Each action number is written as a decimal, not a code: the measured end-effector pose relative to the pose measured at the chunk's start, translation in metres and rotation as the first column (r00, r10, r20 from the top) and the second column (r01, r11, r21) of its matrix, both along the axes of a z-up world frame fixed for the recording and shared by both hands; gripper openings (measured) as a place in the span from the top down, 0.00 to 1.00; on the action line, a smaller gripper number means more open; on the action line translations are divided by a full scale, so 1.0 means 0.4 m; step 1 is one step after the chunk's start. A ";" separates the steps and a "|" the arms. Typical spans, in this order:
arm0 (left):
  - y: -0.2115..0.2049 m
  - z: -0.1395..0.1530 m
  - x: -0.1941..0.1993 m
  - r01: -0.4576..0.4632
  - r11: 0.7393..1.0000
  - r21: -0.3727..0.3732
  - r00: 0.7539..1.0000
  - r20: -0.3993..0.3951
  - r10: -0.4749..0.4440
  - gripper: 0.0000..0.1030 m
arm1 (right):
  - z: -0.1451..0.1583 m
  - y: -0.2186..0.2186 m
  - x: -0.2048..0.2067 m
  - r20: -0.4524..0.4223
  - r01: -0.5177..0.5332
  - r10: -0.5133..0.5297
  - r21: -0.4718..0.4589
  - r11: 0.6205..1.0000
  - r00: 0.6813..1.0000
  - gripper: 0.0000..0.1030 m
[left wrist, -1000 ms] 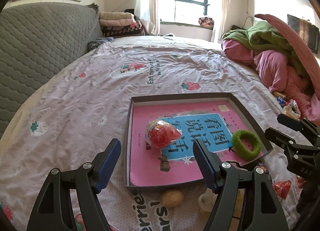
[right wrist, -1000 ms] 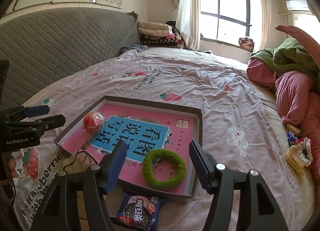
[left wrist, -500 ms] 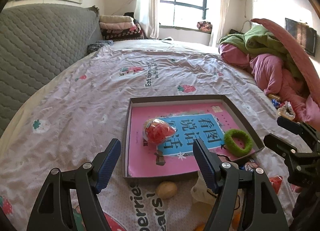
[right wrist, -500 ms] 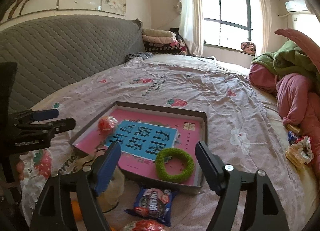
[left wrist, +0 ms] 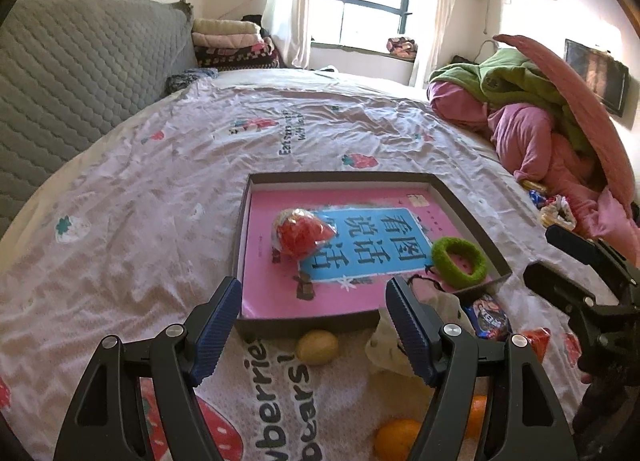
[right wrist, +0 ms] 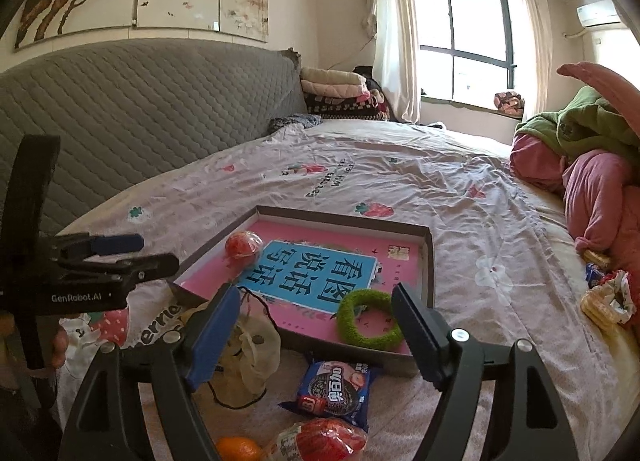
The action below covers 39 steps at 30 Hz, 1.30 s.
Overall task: Organize objects
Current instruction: 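Withdraw both open grippers from the tray back toward the remaining items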
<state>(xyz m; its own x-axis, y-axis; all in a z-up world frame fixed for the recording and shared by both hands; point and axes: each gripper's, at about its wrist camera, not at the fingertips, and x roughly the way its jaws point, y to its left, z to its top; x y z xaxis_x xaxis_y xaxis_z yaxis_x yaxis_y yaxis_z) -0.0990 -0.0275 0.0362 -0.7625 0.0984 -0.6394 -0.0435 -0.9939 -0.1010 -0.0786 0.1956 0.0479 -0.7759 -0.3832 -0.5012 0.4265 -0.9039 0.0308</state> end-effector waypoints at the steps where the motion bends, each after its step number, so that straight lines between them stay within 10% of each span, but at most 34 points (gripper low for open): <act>1: 0.001 -0.002 0.002 0.002 1.000 0.000 1.000 0.002 -0.002 0.27 | 0.002 0.002 0.004 -0.002 0.001 -0.001 0.000 1.000 1.000 0.24; 39: 0.049 -0.074 0.145 0.038 0.999 -0.010 0.998 0.054 -0.037 0.27 | -0.040 0.024 0.112 0.023 0.060 -0.061 0.042 0.997 0.998 0.24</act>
